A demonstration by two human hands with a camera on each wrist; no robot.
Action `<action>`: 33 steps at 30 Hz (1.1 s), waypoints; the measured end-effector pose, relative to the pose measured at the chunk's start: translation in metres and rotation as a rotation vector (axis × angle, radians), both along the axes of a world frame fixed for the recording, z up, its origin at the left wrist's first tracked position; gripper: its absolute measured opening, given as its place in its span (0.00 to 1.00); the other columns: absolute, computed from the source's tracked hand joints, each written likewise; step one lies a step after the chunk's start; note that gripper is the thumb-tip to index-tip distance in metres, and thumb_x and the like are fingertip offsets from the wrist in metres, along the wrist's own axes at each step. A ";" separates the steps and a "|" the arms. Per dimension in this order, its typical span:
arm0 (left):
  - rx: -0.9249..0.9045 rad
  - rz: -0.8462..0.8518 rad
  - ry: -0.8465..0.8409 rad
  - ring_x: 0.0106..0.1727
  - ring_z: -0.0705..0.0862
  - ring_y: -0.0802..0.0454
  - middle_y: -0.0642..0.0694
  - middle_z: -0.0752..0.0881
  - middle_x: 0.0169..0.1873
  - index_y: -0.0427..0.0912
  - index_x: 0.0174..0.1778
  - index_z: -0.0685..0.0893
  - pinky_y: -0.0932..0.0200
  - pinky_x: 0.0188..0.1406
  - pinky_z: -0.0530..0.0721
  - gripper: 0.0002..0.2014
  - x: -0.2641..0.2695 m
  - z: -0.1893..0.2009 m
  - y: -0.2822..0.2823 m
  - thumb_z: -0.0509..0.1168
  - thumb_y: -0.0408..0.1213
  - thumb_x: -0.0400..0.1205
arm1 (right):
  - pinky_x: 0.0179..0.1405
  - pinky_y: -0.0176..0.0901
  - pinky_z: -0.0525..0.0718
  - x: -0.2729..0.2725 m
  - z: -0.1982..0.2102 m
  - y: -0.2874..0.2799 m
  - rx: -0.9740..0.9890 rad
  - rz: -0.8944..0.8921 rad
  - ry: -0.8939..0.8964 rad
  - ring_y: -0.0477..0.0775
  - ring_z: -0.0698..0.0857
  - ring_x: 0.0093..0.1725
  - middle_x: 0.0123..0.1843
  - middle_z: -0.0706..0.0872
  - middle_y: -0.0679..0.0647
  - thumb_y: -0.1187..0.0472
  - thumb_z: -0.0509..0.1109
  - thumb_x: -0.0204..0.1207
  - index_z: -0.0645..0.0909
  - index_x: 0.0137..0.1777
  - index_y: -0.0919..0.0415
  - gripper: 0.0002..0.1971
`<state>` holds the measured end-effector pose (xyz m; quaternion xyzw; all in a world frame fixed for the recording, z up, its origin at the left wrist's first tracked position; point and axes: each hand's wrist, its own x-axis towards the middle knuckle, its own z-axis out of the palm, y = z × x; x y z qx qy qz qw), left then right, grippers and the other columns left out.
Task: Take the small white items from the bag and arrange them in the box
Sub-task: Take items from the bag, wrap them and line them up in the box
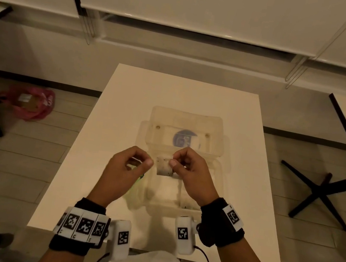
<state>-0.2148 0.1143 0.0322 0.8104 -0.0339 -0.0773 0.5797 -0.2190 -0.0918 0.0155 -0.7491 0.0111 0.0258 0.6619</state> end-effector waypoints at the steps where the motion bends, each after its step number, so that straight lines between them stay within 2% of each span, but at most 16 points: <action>1: -0.020 -0.023 0.004 0.46 0.87 0.50 0.53 0.90 0.44 0.49 0.47 0.87 0.51 0.47 0.84 0.02 0.000 0.003 -0.005 0.74 0.39 0.81 | 0.44 0.48 0.79 -0.001 0.002 0.000 0.013 -0.004 -0.002 0.48 0.81 0.39 0.38 0.84 0.48 0.70 0.72 0.78 0.81 0.45 0.59 0.05; 3: -0.038 -0.046 0.002 0.45 0.88 0.49 0.53 0.90 0.46 0.52 0.51 0.87 0.43 0.48 0.86 0.07 0.001 0.004 -0.012 0.74 0.47 0.79 | 0.44 0.49 0.80 -0.003 0.003 0.001 0.036 -0.009 -0.007 0.48 0.82 0.39 0.38 0.84 0.49 0.71 0.72 0.78 0.80 0.45 0.60 0.05; 5: -0.024 -0.047 -0.015 0.42 0.88 0.51 0.53 0.90 0.43 0.53 0.49 0.88 0.37 0.47 0.87 0.12 0.000 0.002 -0.016 0.71 0.55 0.77 | 0.43 0.51 0.80 -0.006 0.003 0.003 0.059 -0.020 -0.011 0.49 0.82 0.39 0.39 0.84 0.50 0.70 0.73 0.78 0.80 0.46 0.62 0.05; 7: -0.023 -0.018 -0.037 0.38 0.87 0.52 0.53 0.89 0.38 0.51 0.45 0.88 0.35 0.45 0.87 0.10 0.000 0.000 -0.019 0.70 0.53 0.78 | 0.43 0.51 0.81 -0.011 0.002 0.004 0.079 -0.052 0.000 0.49 0.82 0.40 0.39 0.85 0.53 0.68 0.75 0.77 0.80 0.45 0.64 0.05; 11: -0.035 0.026 -0.058 0.38 0.86 0.55 0.54 0.89 0.36 0.51 0.43 0.88 0.43 0.43 0.87 0.03 -0.002 -0.002 -0.025 0.72 0.42 0.83 | 0.42 0.42 0.81 -0.020 -0.001 0.003 0.070 -0.038 0.028 0.45 0.82 0.38 0.39 0.86 0.53 0.66 0.76 0.77 0.82 0.43 0.66 0.06; 16: -0.068 0.043 -0.047 0.35 0.83 0.60 0.53 0.89 0.35 0.48 0.43 0.88 0.57 0.40 0.82 0.03 -0.004 -0.002 -0.030 0.71 0.38 0.83 | 0.43 0.40 0.81 -0.025 -0.003 0.003 0.121 -0.044 0.070 0.45 0.82 0.38 0.38 0.86 0.50 0.66 0.78 0.75 0.84 0.41 0.64 0.05; 19: -0.078 0.052 -0.046 0.36 0.83 0.61 0.53 0.89 0.35 0.47 0.43 0.88 0.58 0.41 0.81 0.03 -0.006 -0.001 -0.032 0.72 0.37 0.83 | 0.43 0.37 0.81 -0.025 -0.001 0.005 0.168 -0.053 0.084 0.46 0.84 0.40 0.40 0.87 0.52 0.66 0.78 0.75 0.85 0.42 0.64 0.04; 21: -0.083 0.059 -0.050 0.37 0.83 0.60 0.51 0.89 0.36 0.47 0.42 0.88 0.58 0.41 0.81 0.04 -0.007 0.001 -0.034 0.72 0.38 0.83 | 0.43 0.37 0.83 -0.024 -0.001 0.006 0.201 -0.122 0.083 0.49 0.86 0.42 0.42 0.88 0.53 0.66 0.79 0.74 0.84 0.44 0.63 0.05; 23: -0.098 0.075 -0.051 0.37 0.83 0.59 0.49 0.89 0.36 0.46 0.42 0.88 0.57 0.41 0.81 0.04 -0.008 0.003 -0.035 0.72 0.38 0.83 | 0.43 0.38 0.83 -0.024 -0.001 0.006 0.217 -0.146 0.091 0.53 0.86 0.42 0.44 0.89 0.59 0.67 0.79 0.73 0.83 0.45 0.63 0.07; 26: -0.118 0.071 -0.058 0.36 0.83 0.59 0.49 0.89 0.35 0.45 0.42 0.88 0.57 0.39 0.81 0.04 -0.009 0.005 -0.035 0.72 0.36 0.83 | 0.44 0.39 0.83 -0.025 -0.001 0.005 0.210 -0.091 0.103 0.56 0.87 0.43 0.47 0.89 0.66 0.67 0.79 0.73 0.85 0.46 0.65 0.06; 30: -0.149 0.050 -0.045 0.36 0.83 0.60 0.49 0.89 0.35 0.44 0.42 0.88 0.61 0.39 0.80 0.04 -0.010 0.007 -0.036 0.71 0.36 0.83 | 0.44 0.36 0.83 -0.027 0.003 0.003 0.287 -0.078 0.114 0.48 0.88 0.43 0.43 0.91 0.54 0.71 0.78 0.73 0.86 0.51 0.68 0.08; 31: -0.156 0.046 -0.044 0.36 0.83 0.60 0.49 0.89 0.35 0.43 0.43 0.88 0.63 0.39 0.79 0.04 -0.011 0.007 -0.036 0.72 0.35 0.83 | 0.43 0.35 0.82 -0.027 0.003 0.003 0.294 -0.071 0.115 0.46 0.88 0.42 0.42 0.92 0.54 0.71 0.77 0.74 0.86 0.51 0.67 0.07; 33: -0.167 0.042 -0.042 0.37 0.84 0.60 0.50 0.89 0.35 0.43 0.43 0.88 0.65 0.40 0.80 0.03 -0.011 0.008 -0.036 0.72 0.34 0.83 | 0.43 0.37 0.81 -0.028 0.003 0.001 0.287 -0.061 0.118 0.46 0.87 0.43 0.44 0.91 0.61 0.69 0.77 0.74 0.86 0.50 0.70 0.07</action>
